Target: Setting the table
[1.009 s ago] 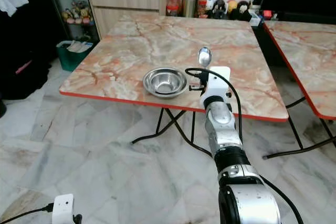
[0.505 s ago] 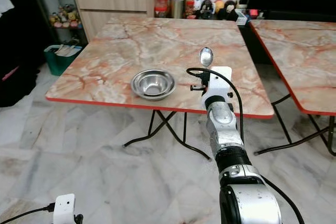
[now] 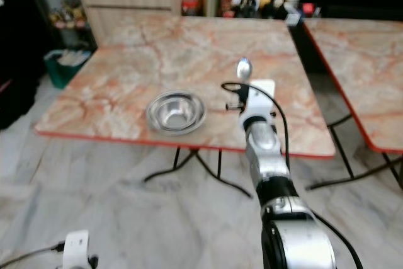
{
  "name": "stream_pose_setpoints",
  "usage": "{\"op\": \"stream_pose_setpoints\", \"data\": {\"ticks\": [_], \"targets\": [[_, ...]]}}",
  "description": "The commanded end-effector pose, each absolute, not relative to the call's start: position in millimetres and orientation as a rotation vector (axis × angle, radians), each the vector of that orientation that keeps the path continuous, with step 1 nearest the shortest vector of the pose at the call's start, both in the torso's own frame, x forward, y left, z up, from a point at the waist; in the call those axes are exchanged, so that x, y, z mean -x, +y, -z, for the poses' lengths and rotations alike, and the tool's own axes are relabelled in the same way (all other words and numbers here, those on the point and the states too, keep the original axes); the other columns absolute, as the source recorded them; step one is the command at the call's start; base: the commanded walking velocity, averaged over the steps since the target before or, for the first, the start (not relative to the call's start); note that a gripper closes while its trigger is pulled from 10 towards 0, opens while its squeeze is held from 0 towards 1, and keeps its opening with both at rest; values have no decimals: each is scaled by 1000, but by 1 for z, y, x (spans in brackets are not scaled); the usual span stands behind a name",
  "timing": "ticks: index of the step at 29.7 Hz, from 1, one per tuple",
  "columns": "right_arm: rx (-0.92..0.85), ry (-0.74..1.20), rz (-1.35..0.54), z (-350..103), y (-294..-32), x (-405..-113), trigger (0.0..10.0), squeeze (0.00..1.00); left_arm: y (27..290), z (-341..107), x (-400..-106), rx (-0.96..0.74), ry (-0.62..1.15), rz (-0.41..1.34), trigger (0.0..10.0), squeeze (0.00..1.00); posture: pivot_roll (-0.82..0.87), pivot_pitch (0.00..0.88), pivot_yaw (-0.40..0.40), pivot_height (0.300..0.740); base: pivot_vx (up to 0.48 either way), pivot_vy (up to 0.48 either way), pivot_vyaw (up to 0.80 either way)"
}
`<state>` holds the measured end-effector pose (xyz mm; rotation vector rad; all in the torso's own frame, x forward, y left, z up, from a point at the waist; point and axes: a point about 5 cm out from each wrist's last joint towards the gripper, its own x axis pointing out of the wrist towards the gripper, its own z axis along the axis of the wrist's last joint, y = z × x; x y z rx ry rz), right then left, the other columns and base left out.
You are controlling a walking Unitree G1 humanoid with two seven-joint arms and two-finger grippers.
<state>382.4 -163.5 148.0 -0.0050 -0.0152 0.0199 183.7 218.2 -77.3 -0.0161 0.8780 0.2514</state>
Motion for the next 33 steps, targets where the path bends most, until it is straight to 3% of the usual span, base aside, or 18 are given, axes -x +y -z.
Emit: {"op": "stream_pose_setpoints", "data": {"ticks": [1, 14, 28, 33], "targets": [[2, -6, -11, -148, -166, -383, 10000, 0, 216, 78, -183, 24, 880, -252, 10000, 0, 60, 0, 3, 740, 371, 0, 0], [3, 1, -16, -147, -165, -383, 10000, 0, 215, 77, -185, 25, 872, -252, 10000, 0, 60, 0, 3, 740, 354, 0, 0], [0, -2, -13, -147, -165, -383, 10000, 0, 215, 78, -184, 38, 874, -257, 10000, 0, 61, 0, 3, 740, 0, 0, 0], [-4, 11, -13, -146, -165, -383, 10000, 0, 217, 78, -182, 35, 880, -259, 10000, 0, 60, 0, 4, 740, 0, 301, -240]]}}
